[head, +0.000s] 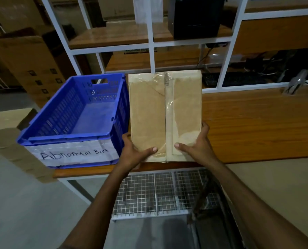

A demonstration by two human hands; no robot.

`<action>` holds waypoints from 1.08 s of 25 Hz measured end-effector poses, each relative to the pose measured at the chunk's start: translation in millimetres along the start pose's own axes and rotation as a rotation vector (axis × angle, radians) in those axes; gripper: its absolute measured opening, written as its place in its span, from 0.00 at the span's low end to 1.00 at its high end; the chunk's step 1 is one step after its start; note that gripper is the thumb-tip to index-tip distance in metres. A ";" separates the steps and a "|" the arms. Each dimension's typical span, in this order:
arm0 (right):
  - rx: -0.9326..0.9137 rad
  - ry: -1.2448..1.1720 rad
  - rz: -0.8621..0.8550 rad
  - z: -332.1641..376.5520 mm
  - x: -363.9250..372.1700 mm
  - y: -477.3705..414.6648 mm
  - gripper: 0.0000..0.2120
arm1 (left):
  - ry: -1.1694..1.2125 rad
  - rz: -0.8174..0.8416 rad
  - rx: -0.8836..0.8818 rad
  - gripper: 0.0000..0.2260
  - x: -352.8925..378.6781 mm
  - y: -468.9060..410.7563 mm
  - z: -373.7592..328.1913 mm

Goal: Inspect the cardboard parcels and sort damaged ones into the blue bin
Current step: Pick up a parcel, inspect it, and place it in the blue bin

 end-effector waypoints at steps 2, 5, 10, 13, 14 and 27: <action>-0.021 -0.020 0.025 7.1 0.6 2.3 0.60 | -0.028 -0.048 0.009 0.48 -4.3 5.5 -5.8; -0.103 -0.078 0.122 41.8 -11.8 -6.1 0.63 | -0.038 -0.105 0.137 0.52 -31.3 5.8 -36.9; -0.239 -0.068 0.076 92.1 -29.3 -10.4 0.62 | -0.150 -0.257 0.248 0.46 -57.4 15.1 -80.3; -0.250 -0.090 -0.009 104.1 -38.4 -2.3 0.57 | -0.103 -0.400 0.273 0.40 -70.2 24.8 -99.5; -0.266 -0.115 -0.047 107.4 -43.1 0.8 0.55 | -0.110 -0.437 0.280 0.39 -75.0 26.5 -107.2; -0.253 -0.025 -0.045 137.5 -46.8 13.7 0.71 | 0.068 -0.348 0.313 0.47 -73.8 29.6 -124.6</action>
Point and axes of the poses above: each hand's wrist, its own y-axis away from the middle knuckle, its own x-axis out of the palm, z = x × y, the point moved 8 cm from there along -y, towards the middle knuckle, and after that the axes turned 13 degrees about -y, right-handed, at the moved point
